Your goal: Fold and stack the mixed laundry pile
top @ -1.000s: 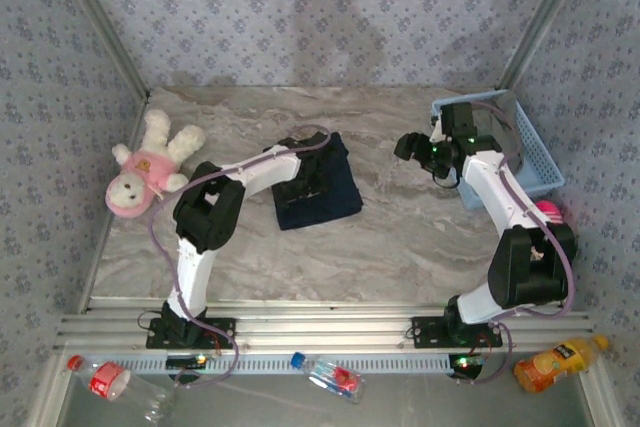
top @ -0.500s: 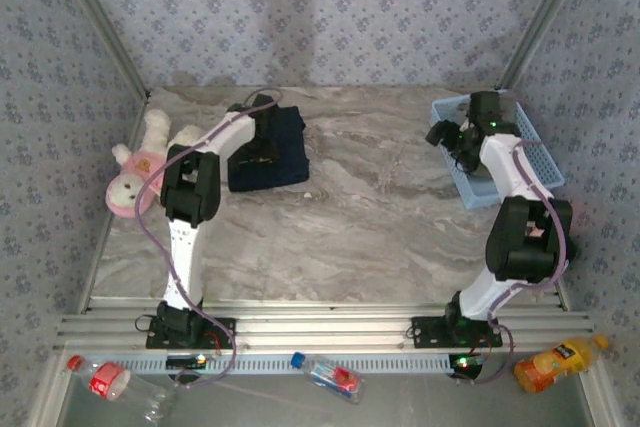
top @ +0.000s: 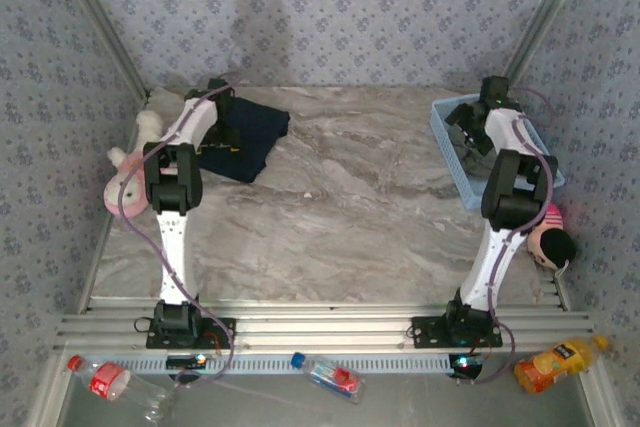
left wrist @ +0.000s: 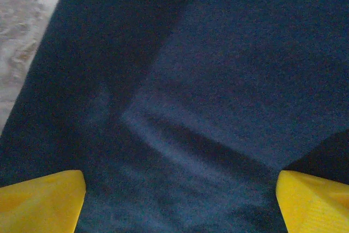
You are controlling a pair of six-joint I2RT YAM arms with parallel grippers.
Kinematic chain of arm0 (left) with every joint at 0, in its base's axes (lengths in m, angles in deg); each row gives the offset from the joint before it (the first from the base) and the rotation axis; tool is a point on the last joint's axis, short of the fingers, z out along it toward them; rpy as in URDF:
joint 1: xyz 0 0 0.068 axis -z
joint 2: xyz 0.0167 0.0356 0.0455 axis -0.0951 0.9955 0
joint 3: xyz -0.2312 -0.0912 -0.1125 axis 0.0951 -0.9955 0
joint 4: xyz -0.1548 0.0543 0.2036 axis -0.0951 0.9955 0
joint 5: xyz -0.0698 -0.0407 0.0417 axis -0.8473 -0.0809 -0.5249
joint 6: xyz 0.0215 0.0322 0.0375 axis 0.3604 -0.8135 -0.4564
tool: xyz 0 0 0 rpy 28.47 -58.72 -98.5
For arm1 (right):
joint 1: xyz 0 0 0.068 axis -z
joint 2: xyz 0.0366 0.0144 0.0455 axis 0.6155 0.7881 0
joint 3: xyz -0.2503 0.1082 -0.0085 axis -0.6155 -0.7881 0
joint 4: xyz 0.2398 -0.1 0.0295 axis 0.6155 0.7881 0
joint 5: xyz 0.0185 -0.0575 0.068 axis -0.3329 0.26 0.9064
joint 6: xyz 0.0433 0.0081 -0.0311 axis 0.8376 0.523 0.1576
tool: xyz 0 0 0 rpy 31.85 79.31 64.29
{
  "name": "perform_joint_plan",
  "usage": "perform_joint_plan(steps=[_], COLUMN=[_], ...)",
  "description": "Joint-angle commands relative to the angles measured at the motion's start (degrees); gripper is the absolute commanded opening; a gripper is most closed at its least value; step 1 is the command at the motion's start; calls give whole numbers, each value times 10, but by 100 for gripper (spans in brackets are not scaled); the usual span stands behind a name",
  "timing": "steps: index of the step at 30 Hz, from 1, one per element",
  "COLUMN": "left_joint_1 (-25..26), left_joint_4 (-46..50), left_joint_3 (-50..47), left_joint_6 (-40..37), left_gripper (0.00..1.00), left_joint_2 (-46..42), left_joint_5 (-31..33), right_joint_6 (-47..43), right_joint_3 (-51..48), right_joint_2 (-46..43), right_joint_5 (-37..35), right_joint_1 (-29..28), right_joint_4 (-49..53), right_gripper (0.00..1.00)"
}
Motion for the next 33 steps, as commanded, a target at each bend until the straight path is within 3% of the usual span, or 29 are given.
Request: perform_joint_plan(steps=[1,5,6,12,20,25,29,33], left_joint_1=[14,31,36,57,61,66,73,85], left_joint_4=[47,40,35,5,-97,-170,-195,-220], left_joint_3=[45,45,39,-22,-219,-340,-399,-423], left_joint_6=[3,34,40,79,157,203,228,246], left_gripper=[98,100,100,100,100,100,100,100], left_joint_2=[-15,-66,-77,-146,-266,-348,-388,-418], left_joint_5=[-48,-99,-106,-135,-175,-212,-223,-230], right_joint_6=[45,44,39,-16,-16,-9,-36,2], right_joint_3=[35,24,22,-10,-17,10,24,10], right_joint_2=[34,9,-4,-134,-287,-346,-370,-378], right_joint_5=[3,1,0,17,137,201,171,248], right_joint_1=[6,17,20,27,13,-19,-41,-52], right_joint_4=[12,-7,-10,-48,-122,-137,-90,-102], right_gripper=[71,9,0,0,0,0,0,0])
